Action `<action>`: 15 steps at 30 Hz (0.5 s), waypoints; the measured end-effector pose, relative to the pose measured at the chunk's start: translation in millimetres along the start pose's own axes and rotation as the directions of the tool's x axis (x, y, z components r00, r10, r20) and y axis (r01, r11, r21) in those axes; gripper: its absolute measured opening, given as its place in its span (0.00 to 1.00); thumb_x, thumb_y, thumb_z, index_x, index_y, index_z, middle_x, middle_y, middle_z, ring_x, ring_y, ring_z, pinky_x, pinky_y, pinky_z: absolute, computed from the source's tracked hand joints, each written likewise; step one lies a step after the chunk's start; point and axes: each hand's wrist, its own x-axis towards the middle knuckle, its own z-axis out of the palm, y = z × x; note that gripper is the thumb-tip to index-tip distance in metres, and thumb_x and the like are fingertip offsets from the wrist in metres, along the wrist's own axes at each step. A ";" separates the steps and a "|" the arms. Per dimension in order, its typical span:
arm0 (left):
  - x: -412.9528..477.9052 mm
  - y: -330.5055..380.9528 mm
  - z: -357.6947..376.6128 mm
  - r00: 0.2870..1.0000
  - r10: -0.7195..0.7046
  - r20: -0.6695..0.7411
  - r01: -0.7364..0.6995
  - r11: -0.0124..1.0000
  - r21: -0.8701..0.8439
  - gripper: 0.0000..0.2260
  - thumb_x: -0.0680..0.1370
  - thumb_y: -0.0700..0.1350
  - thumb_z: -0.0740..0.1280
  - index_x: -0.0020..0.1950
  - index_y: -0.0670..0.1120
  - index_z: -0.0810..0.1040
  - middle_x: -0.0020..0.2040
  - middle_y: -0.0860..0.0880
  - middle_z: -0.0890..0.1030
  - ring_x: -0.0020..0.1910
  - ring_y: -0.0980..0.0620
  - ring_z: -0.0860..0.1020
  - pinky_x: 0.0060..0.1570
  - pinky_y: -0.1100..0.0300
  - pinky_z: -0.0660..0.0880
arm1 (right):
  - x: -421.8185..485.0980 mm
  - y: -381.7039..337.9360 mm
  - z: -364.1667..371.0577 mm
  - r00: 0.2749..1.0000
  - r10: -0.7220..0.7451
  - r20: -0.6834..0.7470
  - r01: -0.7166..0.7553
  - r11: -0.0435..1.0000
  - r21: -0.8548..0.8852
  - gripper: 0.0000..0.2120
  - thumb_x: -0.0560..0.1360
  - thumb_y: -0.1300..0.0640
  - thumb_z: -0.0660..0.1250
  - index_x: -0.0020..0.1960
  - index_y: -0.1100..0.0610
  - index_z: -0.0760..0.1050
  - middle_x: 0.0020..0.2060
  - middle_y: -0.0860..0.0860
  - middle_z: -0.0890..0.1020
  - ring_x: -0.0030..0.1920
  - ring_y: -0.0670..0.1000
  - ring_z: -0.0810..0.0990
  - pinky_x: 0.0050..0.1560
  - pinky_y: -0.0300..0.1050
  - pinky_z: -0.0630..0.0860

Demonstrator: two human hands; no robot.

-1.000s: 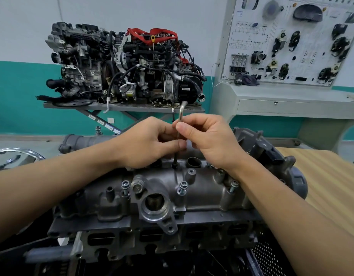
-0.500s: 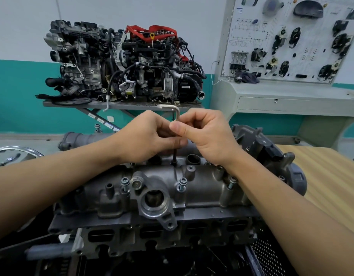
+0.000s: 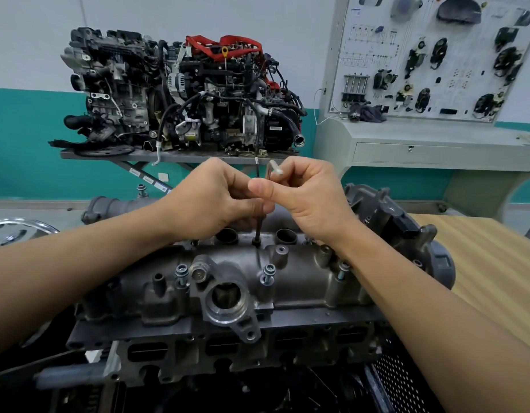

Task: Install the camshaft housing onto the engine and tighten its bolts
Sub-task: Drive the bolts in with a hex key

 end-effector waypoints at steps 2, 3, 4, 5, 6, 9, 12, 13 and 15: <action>-0.7 1.0 -0.3 0.999 0.003 0.045 -0.005 0.999 0.034 0.07 0.78 0.41 0.71 0.49 0.38 0.85 0.41 0.42 0.87 0.43 0.40 0.86 0.46 0.48 0.83 | -2.9 0.3 -3.3 0.996 0.003 0.088 -0.004 1.000 0.009 0.04 0.73 0.63 0.74 0.45 0.60 0.80 0.30 0.51 0.77 0.31 0.45 0.74 0.36 0.35 0.72; -1.0 1.3 -0.5 0.997 -0.003 0.078 -0.002 0.998 0.065 0.07 0.80 0.41 0.69 0.51 0.39 0.85 0.43 0.43 0.87 0.45 0.41 0.86 0.48 0.46 0.82 | -4.4 0.1 -4.5 0.991 0.012 0.133 -0.017 0.999 0.039 0.03 0.76 0.64 0.70 0.50 0.62 0.79 0.28 0.44 0.78 0.27 0.40 0.74 0.33 0.29 0.71; -1.5 1.8 -0.7 0.994 -0.015 0.107 0.005 0.996 0.087 0.08 0.81 0.40 0.66 0.52 0.40 0.84 0.45 0.45 0.87 0.47 0.43 0.86 0.50 0.47 0.82 | -5.3 1.7 -6.4 0.986 0.015 0.163 -0.026 0.998 0.063 0.06 0.79 0.66 0.66 0.55 0.64 0.78 0.26 0.41 0.78 0.26 0.38 0.75 0.31 0.26 0.71; -2.0 2.5 -0.6 0.991 -0.026 0.129 0.013 0.995 0.102 0.08 0.82 0.40 0.65 0.52 0.41 0.84 0.46 0.47 0.87 0.48 0.45 0.86 0.51 0.47 0.81 | -5.9 2.4 -7.9 0.984 0.019 0.176 -0.031 0.997 0.070 0.07 0.80 0.68 0.64 0.57 0.65 0.78 0.25 0.39 0.78 0.26 0.36 0.76 0.30 0.25 0.71; -2.5 3.3 -0.4 0.990 -0.031 0.141 0.015 0.993 0.115 0.08 0.82 0.40 0.64 0.52 0.43 0.84 0.47 0.47 0.87 0.48 0.45 0.86 0.52 0.47 0.81 | -5.6 2.2 -8.2 0.985 0.019 0.171 -0.029 0.998 0.054 0.07 0.80 0.68 0.63 0.56 0.65 0.78 0.25 0.38 0.79 0.26 0.36 0.77 0.30 0.25 0.71; -2.5 4.0 1.4 0.994 -0.008 0.106 -0.006 0.991 0.135 0.09 0.77 0.49 0.71 0.48 0.44 0.85 0.39 0.46 0.86 0.36 0.41 0.82 0.41 0.50 0.81 | -3.0 -1.2 -3.2 0.993 0.006 0.120 -0.007 1.000 0.005 0.05 0.76 0.67 0.70 0.43 0.60 0.79 0.28 0.42 0.79 0.28 0.38 0.75 0.32 0.29 0.71; -3.1 3.4 -0.8 1.000 0.010 0.003 -0.010 0.996 0.084 0.07 0.72 0.49 0.75 0.41 0.45 0.86 0.32 0.49 0.84 0.29 0.49 0.81 0.32 0.58 0.79 | -0.4 0.5 -0.6 0.999 0.006 0.053 -0.005 1.000 -0.012 0.09 0.70 0.63 0.76 0.38 0.57 0.76 0.30 0.50 0.75 0.31 0.46 0.71 0.33 0.36 0.70; -2.9 3.2 -1.0 1.000 0.004 0.009 -0.005 0.996 0.089 0.05 0.74 0.46 0.75 0.42 0.45 0.86 0.34 0.47 0.86 0.33 0.45 0.84 0.37 0.54 0.82 | -0.7 0.6 -1.4 0.998 0.014 0.058 -0.014 1.000 -0.003 0.08 0.71 0.62 0.76 0.40 0.57 0.77 0.31 0.49 0.76 0.32 0.45 0.72 0.33 0.35 0.71; -3.1 3.6 -0.5 0.998 -0.009 0.068 0.001 0.994 0.112 0.05 0.78 0.42 0.71 0.46 0.45 0.86 0.41 0.46 0.87 0.43 0.40 0.85 0.47 0.48 0.82 | -1.7 2.4 -4.4 0.990 0.028 0.135 -0.038 0.997 0.070 0.02 0.76 0.64 0.70 0.48 0.60 0.79 0.30 0.42 0.79 0.29 0.39 0.75 0.33 0.29 0.72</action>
